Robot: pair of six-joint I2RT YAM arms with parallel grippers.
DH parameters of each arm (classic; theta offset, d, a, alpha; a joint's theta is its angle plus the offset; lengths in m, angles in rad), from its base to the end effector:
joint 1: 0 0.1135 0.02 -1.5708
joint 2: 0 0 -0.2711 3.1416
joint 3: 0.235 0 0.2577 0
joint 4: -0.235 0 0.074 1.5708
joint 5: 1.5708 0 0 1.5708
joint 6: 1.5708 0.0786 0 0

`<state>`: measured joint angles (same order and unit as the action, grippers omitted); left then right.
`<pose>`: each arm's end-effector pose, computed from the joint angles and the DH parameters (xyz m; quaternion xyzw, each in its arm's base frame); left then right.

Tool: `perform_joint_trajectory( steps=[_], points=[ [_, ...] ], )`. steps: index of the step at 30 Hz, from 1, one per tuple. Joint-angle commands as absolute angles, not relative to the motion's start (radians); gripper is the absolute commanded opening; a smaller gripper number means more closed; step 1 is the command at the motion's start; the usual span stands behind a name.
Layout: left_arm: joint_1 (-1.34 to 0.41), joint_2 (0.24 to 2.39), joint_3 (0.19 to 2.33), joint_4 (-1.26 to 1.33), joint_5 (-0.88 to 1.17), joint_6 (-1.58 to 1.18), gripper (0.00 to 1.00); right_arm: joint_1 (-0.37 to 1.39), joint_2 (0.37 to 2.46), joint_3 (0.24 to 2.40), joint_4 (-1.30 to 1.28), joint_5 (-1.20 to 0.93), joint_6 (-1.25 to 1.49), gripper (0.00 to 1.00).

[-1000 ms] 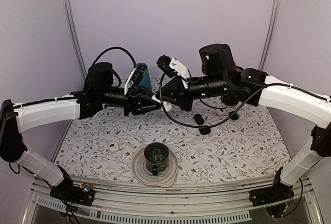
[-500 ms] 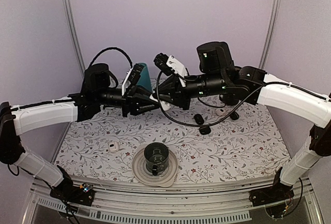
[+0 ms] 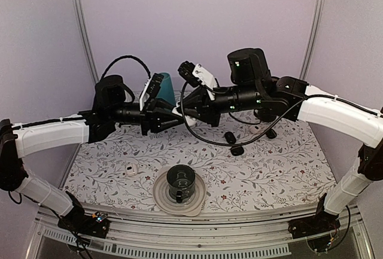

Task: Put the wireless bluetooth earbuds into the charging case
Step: Insert the charging case into the left side groove of the charging case.

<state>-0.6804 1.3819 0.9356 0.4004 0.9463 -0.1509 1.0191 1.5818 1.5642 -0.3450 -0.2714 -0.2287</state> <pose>0.2249 -0.2640 0.3202 0.4722 0.5389 -0.5497 0.4294 0.1994 0.3641 0.3871 -0.5388 0.6169 0.3194 0.4766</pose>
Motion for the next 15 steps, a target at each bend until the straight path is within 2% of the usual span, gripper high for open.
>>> perform_joint_trajectory(
  steps=[1, 9, 11, 15],
  points=[
    [-0.676, 1.354, 0.931, 0.454, 0.94, -0.165, 0.0, 1.02, 1.585, 1.578, -0.355, -0.267, -0.221, 0.18],
    [-0.675, 1.36, 0.934, 0.451, 0.933, -0.163, 0.0, 1.02, 1.563, 1.577, -0.336, -0.264, -0.213, 0.18],
    [-0.674, 1.361, 0.936, 0.452, 0.933, -0.165, 0.0, 1.02, 1.557, 1.578, -0.329, -0.257, -0.208, 0.23],
    [-0.674, 1.363, 0.936, 0.454, 0.93, -0.166, 0.0, 1.02, 1.549, 1.583, -0.325, -0.258, -0.203, 0.27]
  ],
)
